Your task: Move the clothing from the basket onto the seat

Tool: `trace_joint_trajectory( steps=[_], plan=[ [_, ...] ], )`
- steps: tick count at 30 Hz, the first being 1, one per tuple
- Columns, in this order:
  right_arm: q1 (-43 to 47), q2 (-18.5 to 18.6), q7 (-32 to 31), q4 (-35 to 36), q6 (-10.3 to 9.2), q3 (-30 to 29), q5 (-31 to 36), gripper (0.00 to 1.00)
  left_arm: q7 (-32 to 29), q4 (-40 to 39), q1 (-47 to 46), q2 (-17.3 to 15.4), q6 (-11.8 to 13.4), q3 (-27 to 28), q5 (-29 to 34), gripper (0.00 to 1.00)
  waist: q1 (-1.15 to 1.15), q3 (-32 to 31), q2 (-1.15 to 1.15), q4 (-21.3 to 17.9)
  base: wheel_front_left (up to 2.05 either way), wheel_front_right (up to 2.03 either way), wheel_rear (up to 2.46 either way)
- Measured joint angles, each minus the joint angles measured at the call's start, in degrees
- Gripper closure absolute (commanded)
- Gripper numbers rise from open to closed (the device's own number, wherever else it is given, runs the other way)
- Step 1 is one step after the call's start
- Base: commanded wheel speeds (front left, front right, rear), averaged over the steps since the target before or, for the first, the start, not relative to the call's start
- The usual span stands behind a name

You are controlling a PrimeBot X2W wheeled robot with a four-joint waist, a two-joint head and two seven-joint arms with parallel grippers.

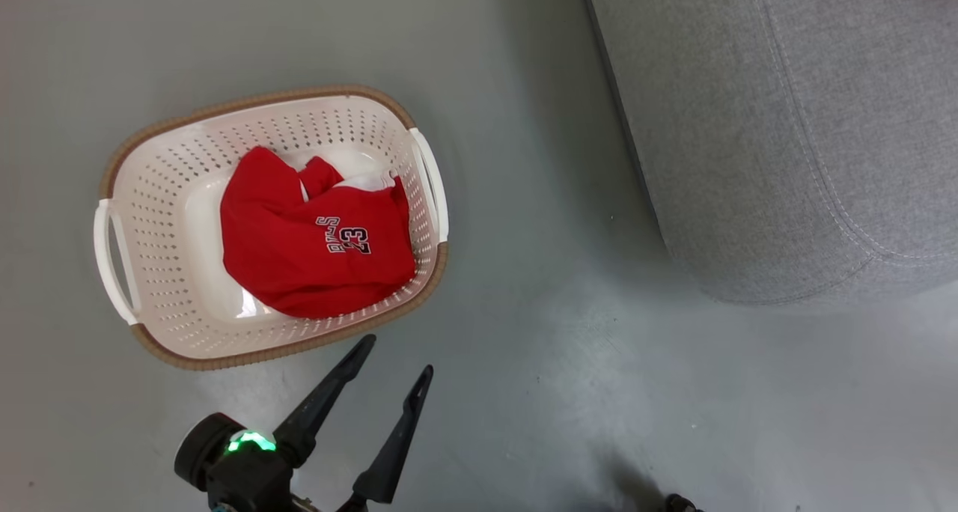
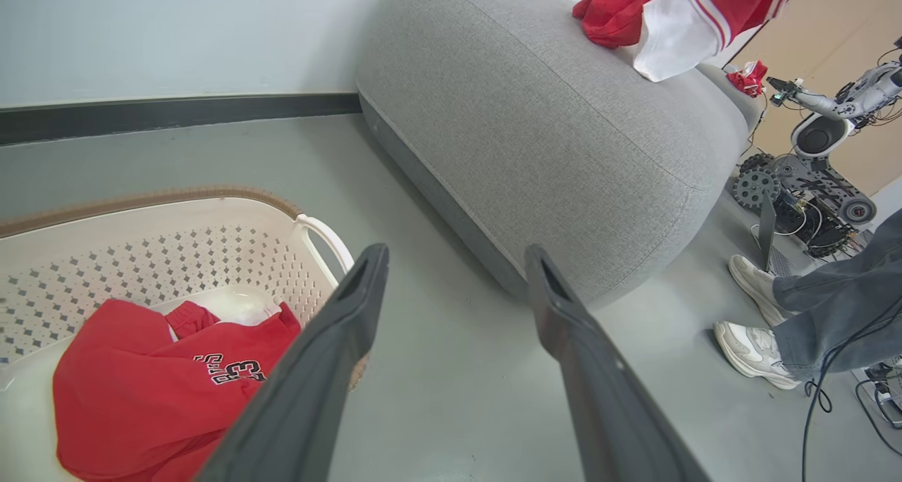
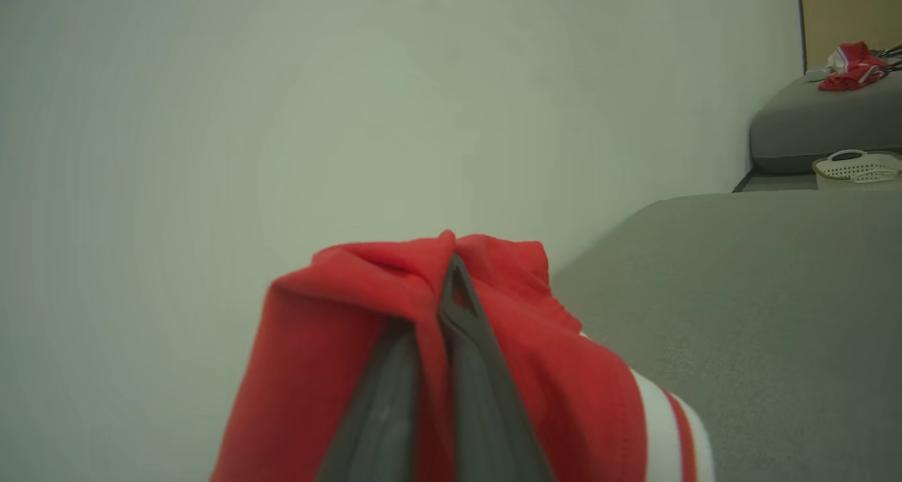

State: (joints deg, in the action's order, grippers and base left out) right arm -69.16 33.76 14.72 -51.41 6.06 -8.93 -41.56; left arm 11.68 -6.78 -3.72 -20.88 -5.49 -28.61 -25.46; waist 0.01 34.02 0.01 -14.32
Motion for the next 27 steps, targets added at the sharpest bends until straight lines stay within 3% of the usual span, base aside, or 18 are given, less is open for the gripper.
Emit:
trace_joint_trajectory(
  steps=[15, 27],
  plan=[
    [4.38, -0.38, 0.0, -6.93, 0.08, -0.15, 3.69, 1.0, -2.55, -5.23, 0.68, -3.53, 1.53, 2.45, 0.48, 0.0, 0.0, 6.67, 0.0, -3.34, 0.0, 0.0, 0.0],
    [3.07, -2.34, 0.0, -10.12, 0.24, 0.32, 6.2, 1.0, -3.77, -6.61, -0.05, -3.41, 2.48, 2.58, 0.86, 0.0, 0.0, 11.41, 0.0, -4.19, 0.0, 0.0, 0.0]
  ],
)
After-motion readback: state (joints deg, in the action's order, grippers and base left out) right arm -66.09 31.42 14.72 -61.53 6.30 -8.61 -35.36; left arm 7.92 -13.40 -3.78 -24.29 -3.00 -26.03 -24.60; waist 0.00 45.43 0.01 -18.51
